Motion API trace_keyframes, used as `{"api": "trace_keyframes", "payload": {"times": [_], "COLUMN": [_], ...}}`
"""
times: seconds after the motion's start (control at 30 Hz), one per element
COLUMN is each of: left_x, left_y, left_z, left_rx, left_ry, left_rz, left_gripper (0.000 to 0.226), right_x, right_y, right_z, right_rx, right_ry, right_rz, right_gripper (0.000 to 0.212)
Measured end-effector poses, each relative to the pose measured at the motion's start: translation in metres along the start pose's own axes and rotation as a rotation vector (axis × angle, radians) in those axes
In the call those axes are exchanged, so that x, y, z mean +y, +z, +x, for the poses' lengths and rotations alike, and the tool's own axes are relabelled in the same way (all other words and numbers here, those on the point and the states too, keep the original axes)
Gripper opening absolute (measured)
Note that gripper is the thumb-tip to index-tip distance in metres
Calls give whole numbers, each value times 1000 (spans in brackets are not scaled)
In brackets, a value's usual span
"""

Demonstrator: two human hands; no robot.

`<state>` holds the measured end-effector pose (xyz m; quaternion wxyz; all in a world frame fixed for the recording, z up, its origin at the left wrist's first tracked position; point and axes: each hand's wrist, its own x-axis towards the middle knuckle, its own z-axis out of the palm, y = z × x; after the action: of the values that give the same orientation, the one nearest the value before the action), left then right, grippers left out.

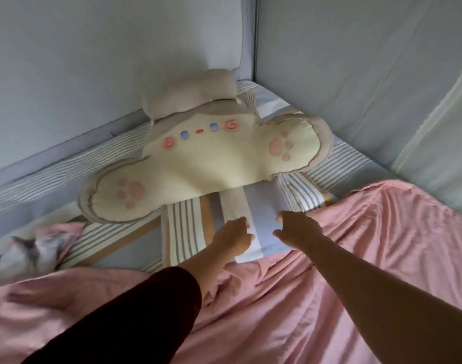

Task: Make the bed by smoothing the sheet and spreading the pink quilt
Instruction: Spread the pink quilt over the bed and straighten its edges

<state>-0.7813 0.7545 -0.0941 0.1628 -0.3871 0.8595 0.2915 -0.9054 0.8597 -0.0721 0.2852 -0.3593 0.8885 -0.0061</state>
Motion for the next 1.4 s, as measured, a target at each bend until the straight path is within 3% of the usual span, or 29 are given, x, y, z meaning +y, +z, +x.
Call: {"api": "trace_keyframes", "payload": {"times": [0.13, 0.27, 0.5, 0.63, 0.77, 1.1, 1.23, 1.3, 1.4], "left_x": [-54, -88, -108, -118, -119, -137, -140, -147, -171], "left_y": [-24, -26, 2, 29, 37, 41, 41, 41, 44], "left_z": [16, 48, 101, 123, 136, 125, 120, 111, 86], "left_rx": [80, 37, -103, -69, -29, 6, 61, 123, 249], "left_ry": [-145, -235, -258, -264, -177, -174, -136, -95, 73], "left_rz": [47, 45, -39, -22, 69, -79, -168, -264, -406], "left_gripper": [54, 65, 97, 98, 92, 96, 81, 62, 24], "right_x": [-43, -66, -71, -73, -77, -79, -85, -97, -121], "right_y": [3, 17, 60, 92, 102, 101, 101, 100, 110], "right_z": [10, 31, 88, 120, 149, 146, 139, 127, 99], "right_rx": [5, -6, -144, -168, -180, -156, -142, -99, 63], "right_ry": [-44, -42, 36, 127, 149, 102, 168, 264, 202], "right_rz": [-51, -66, -114, -182, -225, -278, -314, -303, -328], "right_gripper": [46, 50, 110, 119, 118, 120, 121, 109, 60]}}
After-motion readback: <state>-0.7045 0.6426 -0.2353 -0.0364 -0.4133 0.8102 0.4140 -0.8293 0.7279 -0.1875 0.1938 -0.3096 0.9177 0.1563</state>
